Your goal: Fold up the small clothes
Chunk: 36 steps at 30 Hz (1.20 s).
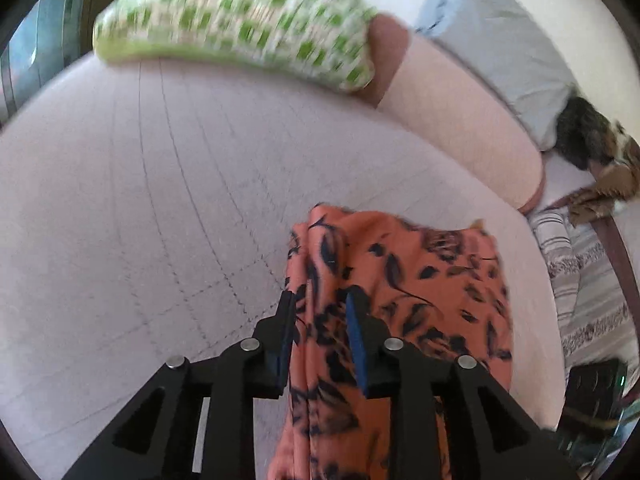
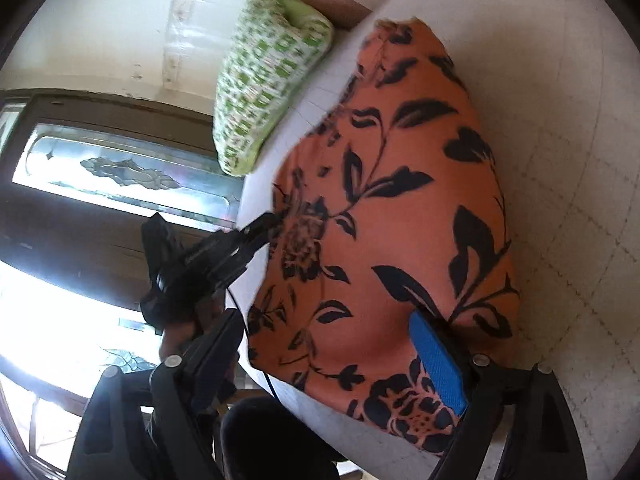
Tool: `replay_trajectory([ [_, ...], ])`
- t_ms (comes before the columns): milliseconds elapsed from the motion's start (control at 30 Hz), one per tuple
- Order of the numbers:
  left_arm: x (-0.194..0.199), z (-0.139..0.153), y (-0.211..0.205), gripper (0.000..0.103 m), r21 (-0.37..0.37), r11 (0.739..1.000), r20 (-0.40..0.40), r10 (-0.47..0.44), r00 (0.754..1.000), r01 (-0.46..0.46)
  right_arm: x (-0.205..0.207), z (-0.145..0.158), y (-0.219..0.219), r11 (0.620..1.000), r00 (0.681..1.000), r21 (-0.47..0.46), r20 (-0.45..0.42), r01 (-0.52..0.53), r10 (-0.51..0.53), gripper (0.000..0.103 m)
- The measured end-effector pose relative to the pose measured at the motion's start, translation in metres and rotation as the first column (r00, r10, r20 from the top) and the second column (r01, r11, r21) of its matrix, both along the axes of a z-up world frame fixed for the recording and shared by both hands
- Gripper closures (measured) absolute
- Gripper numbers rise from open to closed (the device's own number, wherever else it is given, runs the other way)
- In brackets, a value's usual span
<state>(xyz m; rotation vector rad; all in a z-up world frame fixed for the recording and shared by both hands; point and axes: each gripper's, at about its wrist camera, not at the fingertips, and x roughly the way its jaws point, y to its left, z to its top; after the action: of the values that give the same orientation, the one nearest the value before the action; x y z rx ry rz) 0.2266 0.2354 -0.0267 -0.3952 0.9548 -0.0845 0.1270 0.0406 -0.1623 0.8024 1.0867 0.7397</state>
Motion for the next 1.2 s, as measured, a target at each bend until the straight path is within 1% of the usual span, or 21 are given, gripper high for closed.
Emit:
replay_trajectory([
  [100, -0.031, 0.016, -0.014, 0.076, 0.022, 0.999, 0.064, -0.038, 0.997, 0.037, -0.004, 0.011, -0.002, 1.0, 1.0, 0.019, 0.029, 0.001, -0.002, 0.016],
  [133, -0.036, 0.017, -0.021, 0.076, 0.03, 0.998, 0.063, -0.054, 0.997, 0.052, -0.004, 0.014, -0.002, 1.0, 0.999, 0.023, 0.034, 0.001, -0.002, 0.016],
  [200, -0.04, 0.007, -0.032, 0.076, 0.052, 0.995, 0.027, -0.083, 0.996, 0.081, -0.001, 0.02, -0.004, 0.999, 0.998, 0.032, 0.057, 0.007, -0.009, 0.016],
  [267, -0.038, -0.017, -0.034, 0.076, 0.094, 0.993, -0.046, -0.069, 0.997, 0.073, 0.008, 0.024, -0.006, 0.999, 0.998, 0.048, 0.065, 0.016, -0.019, 0.016],
  [300, -0.037, -0.03, -0.032, 0.071, 0.115, 0.992, -0.079, -0.05, 0.996, 0.059, 0.014, 0.02, -0.008, 0.998, 0.998, 0.063, 0.053, 0.028, -0.031, 0.016],
  [333, -0.038, -0.04, -0.026, 0.065, 0.09, 0.995, -0.089, -0.038, 0.995, 0.046, 0.02, 0.014, -0.008, 0.996, 0.999, 0.076, 0.031, 0.042, -0.044, 0.015],
  [433, -0.043, -0.024, -0.023, 0.064, 0.08, 0.997, -0.074, -0.008, 0.997, 0.014, 0.032, -0.012, -0.014, 0.987, 0.993, 0.134, -0.077, 0.094, -0.085, 0.016],
  [500, -0.051, -0.005, -0.028, 0.064, 0.106, 0.994, -0.031, -0.022, 0.999, 0.025, 0.03, 0.001, -0.015, 0.987, 0.996, 0.142, -0.048, 0.076, -0.069, 0.016],
  [600, -0.069, 0.009, -0.041, 0.064, 0.099, 0.994, 0.006, -0.055, 0.998, 0.054, 0.033, 0.024, -0.021, 0.987, 0.996, 0.146, 0.041, 0.066, -0.073, 0.016],
  [700, -0.082, 0.001, -0.052, 0.064, 0.151, 0.986, 0.004, -0.065, 0.998, 0.064, 0.058, 0.021, -0.022, 0.987, 0.995, 0.135, 0.032, 0.089, -0.095, 0.016],
  [733, -0.082, -0.009, -0.052, 0.064, 0.186, 0.981, -0.017, -0.046, 0.999, 0.049, 0.064, 0.017, -0.021, 0.988, 0.996, 0.125, 0.026, 0.087, -0.09, 0.016],
  [767, -0.078, -0.018, -0.051, 0.063, 0.207, 0.977, -0.049, -0.031, 0.998, 0.041, 0.078, 0.002, -0.018, 0.992, 0.996, 0.095, -0.009, 0.085, -0.085, 0.016],
  [800, -0.073, -0.032, -0.05, 0.059, 0.177, 0.983, -0.086, -0.024, 0.996, 0.039, 0.086, -0.012, -0.018, 0.991, 0.994, 0.09, -0.059, 0.099, -0.094, 0.016],
  [833, -0.074, -0.034, -0.045, 0.052, 0.161, 0.987, -0.082, -0.008, 0.997, 0.021, 0.089, -0.021, -0.02, 0.987, 0.991, 0.113, -0.092, 0.111, -0.101, 0.016],
  [867, -0.076, -0.03, -0.041, 0.052, 0.146, 0.989, -0.082, 0.005, 0.997, 0.007, 0.09, -0.018, -0.022, 0.985, 0.989, 0.128, -0.098, 0.118, -0.106, 0.016],
  [933, -0.079, -0.022, -0.037, 0.053, 0.121, 0.993, -0.06, 0.006, 0.998, 0.001, 0.084, -0.002, -0.024, 0.985, 0.992, 0.131, -0.06, 0.114, -0.107, 0.016],
  [1000, -0.084, -0.019, -0.038, 0.053, 0.141, 0.99, -0.047, -0.002, 0.999, 0.008, 0.08, 0.019, -0.026, 0.984, 0.993, 0.137, 0.022, 0.11, -0.114, 0.016],
  [1033, -0.085, -0.021, -0.039, 0.053, 0.14, 0.99, -0.05, -0.009, 0.999, 0.016, 0.084, 0.02, -0.026, 0.985, 0.992, 0.125, 0.026, 0.118, -0.122, 0.016],
  [1133, -0.085, -0.031, -0.037, 0.052, 0.113, 0.993, -0.074, -0.018, 0.997, 0.026, 0.107, -0.005, -0.022, 0.991, 0.994, 0.072, -0.026, 0.108, -0.107, 0.015],
  [1167, -0.085, -0.03, -0.035, 0.052, 0.105, 0.994, -0.071, -0.014, 0.997, 0.022, 0.116, -0.023, -0.022, 0.99, 0.991, 0.092, -0.089, 0.108, -0.099, 0.016],
  [1200, -0.087, -0.025, -0.033, 0.052, 0.097, 0.995, -0.058, -0.004, 0.998, 0.01, 0.118, -0.021, -0.021, 0.986, 0.988, 0.113, -0.097, 0.127, -0.116, 0.016],
])
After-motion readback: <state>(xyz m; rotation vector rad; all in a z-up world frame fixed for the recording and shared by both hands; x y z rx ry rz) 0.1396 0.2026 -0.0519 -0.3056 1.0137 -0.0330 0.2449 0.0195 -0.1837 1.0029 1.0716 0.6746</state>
